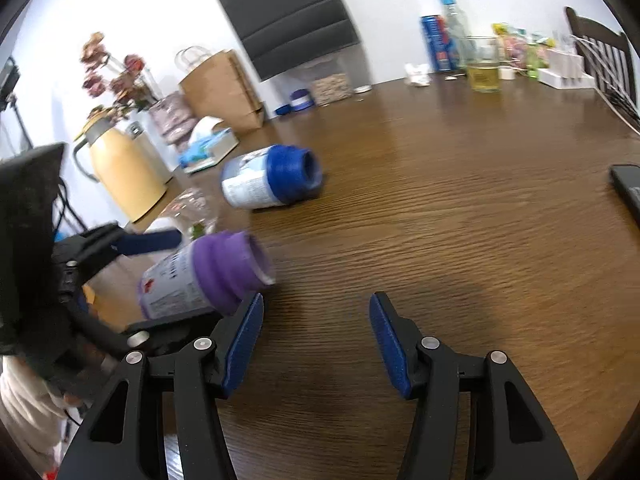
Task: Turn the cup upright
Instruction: 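Rotate the purple-capped bottle upright with the left gripper while the right gripper grasps it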
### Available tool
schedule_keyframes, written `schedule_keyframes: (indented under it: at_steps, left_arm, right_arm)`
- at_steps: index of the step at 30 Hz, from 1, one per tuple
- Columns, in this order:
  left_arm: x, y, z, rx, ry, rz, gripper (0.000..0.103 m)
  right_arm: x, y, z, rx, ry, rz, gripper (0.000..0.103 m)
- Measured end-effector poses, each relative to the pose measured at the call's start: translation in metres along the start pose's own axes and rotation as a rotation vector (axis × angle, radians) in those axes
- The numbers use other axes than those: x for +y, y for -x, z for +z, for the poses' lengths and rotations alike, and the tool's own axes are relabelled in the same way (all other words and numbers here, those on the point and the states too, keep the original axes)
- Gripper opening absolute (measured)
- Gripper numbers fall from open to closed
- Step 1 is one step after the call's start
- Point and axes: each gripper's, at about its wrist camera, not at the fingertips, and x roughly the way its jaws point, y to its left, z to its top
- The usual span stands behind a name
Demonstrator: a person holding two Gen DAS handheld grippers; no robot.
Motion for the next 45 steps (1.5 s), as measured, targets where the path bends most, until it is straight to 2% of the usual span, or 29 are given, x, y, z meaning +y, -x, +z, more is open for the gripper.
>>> schedule_keyframes:
  at_steps: [2, 4, 6, 10, 11, 15, 16, 17, 18, 21, 25, 26, 28, 31, 36, 41, 45]
  left_arm:
    - [-0.003, -0.016, 0.003, 0.049, -0.049, -0.003, 0.065]
    - [-0.004, -0.022, 0.003, 0.058, -0.054, -0.001, 0.063]
    - [-0.003, -0.019, 0.003, 0.048, -0.032, -0.029, 0.063]
    - [-0.004, -0.004, 0.005, -0.057, -0.001, 0.006, 0.063]
    - [-0.002, 0.005, 0.004, -0.111, 0.011, 0.008, 0.063]
    - [0.005, 0.027, 0.005, -0.23, 0.063, 0.025, 0.063]
    - [0.008, 0.033, 0.004, -0.264, 0.092, 0.041, 0.063]
    - [0.01, 0.037, 0.003, -0.285, 0.103, 0.039, 0.063]
    - [0.012, 0.04, 0.002, -0.309, 0.111, 0.035, 0.063]
    - [0.014, 0.055, -0.005, -0.401, 0.124, 0.019, 0.063]
    - [0.01, 0.066, -0.01, -0.464, 0.129, 0.022, 0.063]
    - [0.009, 0.068, -0.011, -0.477, 0.128, 0.024, 0.063]
    - [0.009, 0.07, -0.013, -0.48, 0.128, 0.023, 0.061]
    - [0.014, 0.07, -0.016, -0.481, 0.143, 0.017, 0.061]
    - [0.02, 0.068, -0.012, -0.433, 0.152, -0.007, 0.061]
    - [0.013, 0.072, -0.024, -0.431, 0.119, -0.013, 0.064]
    - [0.018, 0.069, -0.032, -0.4, 0.171, -0.034, 0.064]
  right_arm:
    - [-0.007, 0.005, 0.0, -0.007, -0.015, -0.01, 0.061]
    - [-0.009, 0.008, -0.001, -0.009, -0.018, -0.013, 0.061]
    - [-0.01, 0.01, 0.0, -0.011, -0.014, -0.013, 0.061]
    - [-0.008, 0.01, 0.006, -0.02, -0.013, 0.018, 0.061]
    - [-0.006, 0.011, 0.01, -0.026, -0.012, 0.04, 0.061]
    - [0.004, 0.019, 0.035, -0.077, -0.031, 0.209, 0.063]
    - [0.007, 0.02, 0.042, -0.085, -0.038, 0.25, 0.066]
    - [0.011, 0.02, 0.049, -0.087, -0.048, 0.298, 0.074]
    - [0.015, 0.018, 0.056, -0.08, -0.056, 0.345, 0.08]
    - [0.027, 0.003, 0.07, -0.03, -0.077, 0.452, 0.08]
    - [0.036, -0.027, 0.074, 0.07, -0.17, 0.579, 0.08]
    - [0.037, -0.032, 0.074, 0.079, -0.193, 0.613, 0.08]
    - [0.041, -0.038, 0.075, 0.075, -0.213, 0.677, 0.059]
    - [0.051, -0.039, 0.076, 0.066, -0.177, 0.655, 0.059]
    - [0.058, -0.037, 0.078, 0.061, -0.137, 0.621, 0.059]
    - [0.084, -0.013, 0.074, -0.014, 0.073, 0.507, 0.059]
    - [0.109, 0.001, 0.067, -0.063, 0.266, 0.417, 0.059]
